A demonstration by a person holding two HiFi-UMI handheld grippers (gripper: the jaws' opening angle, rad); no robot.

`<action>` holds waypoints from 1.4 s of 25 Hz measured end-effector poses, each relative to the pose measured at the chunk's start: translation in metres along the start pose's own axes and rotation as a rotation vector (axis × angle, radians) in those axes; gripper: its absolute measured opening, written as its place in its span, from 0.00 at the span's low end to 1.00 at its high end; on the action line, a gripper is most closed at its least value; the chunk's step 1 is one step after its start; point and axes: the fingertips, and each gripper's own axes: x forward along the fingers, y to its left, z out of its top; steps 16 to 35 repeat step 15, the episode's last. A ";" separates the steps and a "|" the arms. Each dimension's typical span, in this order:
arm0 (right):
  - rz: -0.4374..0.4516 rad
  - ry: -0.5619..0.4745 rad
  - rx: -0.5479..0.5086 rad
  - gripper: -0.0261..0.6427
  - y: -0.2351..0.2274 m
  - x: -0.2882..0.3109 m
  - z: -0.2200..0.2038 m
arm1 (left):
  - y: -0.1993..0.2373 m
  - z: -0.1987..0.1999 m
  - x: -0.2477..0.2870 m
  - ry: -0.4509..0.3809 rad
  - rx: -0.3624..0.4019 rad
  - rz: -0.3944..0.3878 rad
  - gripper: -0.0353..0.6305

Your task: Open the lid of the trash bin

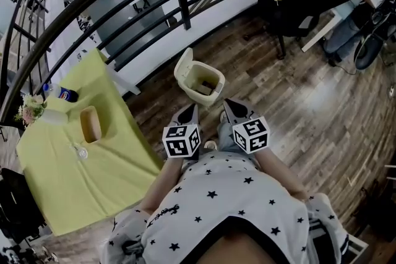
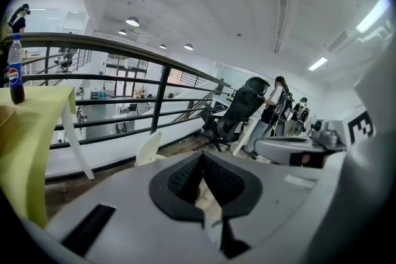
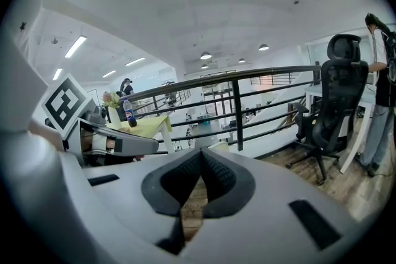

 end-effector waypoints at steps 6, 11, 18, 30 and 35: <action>-0.005 0.007 -0.001 0.03 -0.002 -0.001 0.001 | -0.002 0.000 0.000 0.006 -0.002 -0.002 0.07; -0.005 0.009 -0.007 0.03 0.001 0.000 0.000 | 0.000 -0.003 -0.003 0.010 -0.003 -0.002 0.07; -0.003 0.010 -0.011 0.03 0.001 0.001 -0.003 | 0.002 -0.005 -0.004 0.009 -0.006 0.000 0.07; -0.003 0.010 -0.011 0.03 0.001 0.001 -0.003 | 0.002 -0.005 -0.004 0.009 -0.006 0.000 0.07; -0.003 0.010 -0.011 0.03 0.001 0.001 -0.003 | 0.002 -0.005 -0.004 0.009 -0.006 0.000 0.07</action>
